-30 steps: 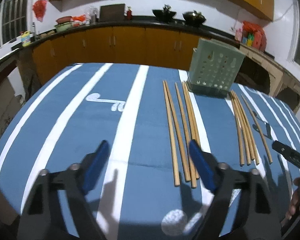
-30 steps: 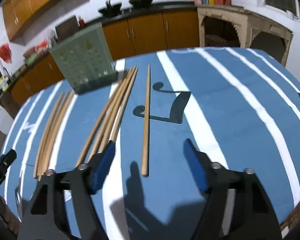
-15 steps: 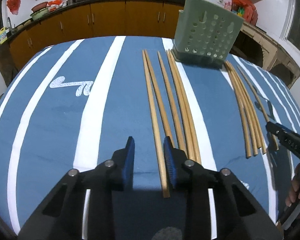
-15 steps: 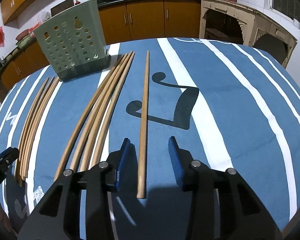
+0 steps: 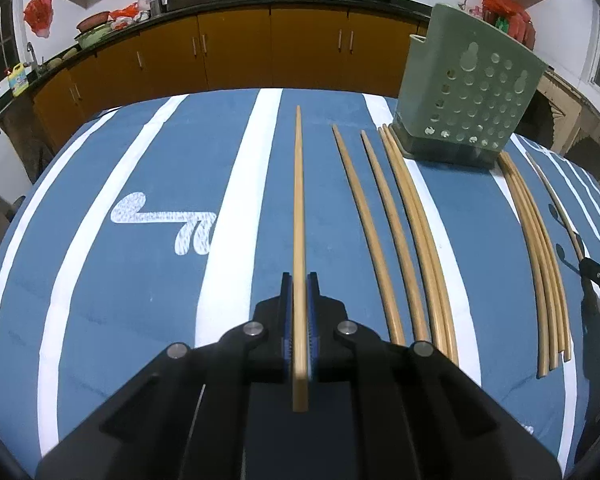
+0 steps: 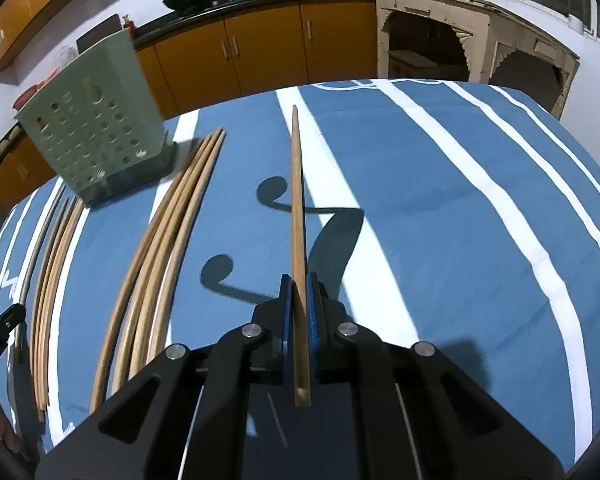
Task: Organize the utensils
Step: 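Lower the left tool onto a wooden chopstick and close it while the right tool grasps another, then lift the held chopsticks upright and carry both tools over the green holder, then open both tools to drop the chopsticks into the green holder, then move the left tool back to a chopstick and grasp it while the right tool grasps another, then lift both held chopsticks upright and carry them over the green holder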
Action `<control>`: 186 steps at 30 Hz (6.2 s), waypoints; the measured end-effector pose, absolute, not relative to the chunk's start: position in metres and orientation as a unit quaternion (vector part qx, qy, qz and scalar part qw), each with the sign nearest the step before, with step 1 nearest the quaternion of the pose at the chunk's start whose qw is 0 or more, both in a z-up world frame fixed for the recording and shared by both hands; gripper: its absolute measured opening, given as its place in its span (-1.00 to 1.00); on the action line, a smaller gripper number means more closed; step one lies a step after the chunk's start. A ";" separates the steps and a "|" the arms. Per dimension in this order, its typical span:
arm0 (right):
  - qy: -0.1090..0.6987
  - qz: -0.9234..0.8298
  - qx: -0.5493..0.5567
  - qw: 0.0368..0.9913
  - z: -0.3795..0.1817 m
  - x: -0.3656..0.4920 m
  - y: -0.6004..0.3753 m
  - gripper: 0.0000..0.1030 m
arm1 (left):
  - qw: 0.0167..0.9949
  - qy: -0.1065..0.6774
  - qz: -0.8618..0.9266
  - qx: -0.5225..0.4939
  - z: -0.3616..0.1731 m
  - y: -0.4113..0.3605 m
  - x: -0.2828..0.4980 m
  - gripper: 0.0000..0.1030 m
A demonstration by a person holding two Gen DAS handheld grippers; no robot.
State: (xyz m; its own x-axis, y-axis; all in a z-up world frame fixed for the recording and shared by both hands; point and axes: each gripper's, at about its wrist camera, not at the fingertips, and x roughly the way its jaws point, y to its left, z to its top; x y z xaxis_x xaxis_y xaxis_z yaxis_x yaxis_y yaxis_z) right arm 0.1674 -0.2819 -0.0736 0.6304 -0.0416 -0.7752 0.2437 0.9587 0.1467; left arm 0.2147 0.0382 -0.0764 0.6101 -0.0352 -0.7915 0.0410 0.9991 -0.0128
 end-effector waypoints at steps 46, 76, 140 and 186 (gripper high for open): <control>0.181 -0.028 0.107 0.977 0.097 0.159 -0.295 -0.84 | 0.978 0.201 -0.040 -0.044 0.114 0.068 0.188 -0.86; 0.115 0.073 0.093 0.986 0.161 0.223 -0.238 -0.84 | 0.976 0.158 -0.136 -0.058 0.196 -0.011 0.254 -0.86; 0.414 -0.048 0.058 0.907 -0.075 0.169 -0.251 -0.85 | 0.905 0.415 -0.066 -0.062 -0.057 0.024 0.189 -0.53; 0.412 -0.059 0.063 0.907 -0.077 0.158 -0.266 -0.84 | 0.902 0.430 -0.016 -0.005 -0.077 0.038 0.203 -0.81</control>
State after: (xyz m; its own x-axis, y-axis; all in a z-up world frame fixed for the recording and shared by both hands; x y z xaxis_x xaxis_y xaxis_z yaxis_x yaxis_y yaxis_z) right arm 0.1578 -0.2663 -0.0772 0.6542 -0.0550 -0.7543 0.1594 0.9850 0.0664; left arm 0.2029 0.0380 -0.0765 0.6290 -0.0329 -0.7767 0.0246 0.9994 -0.0225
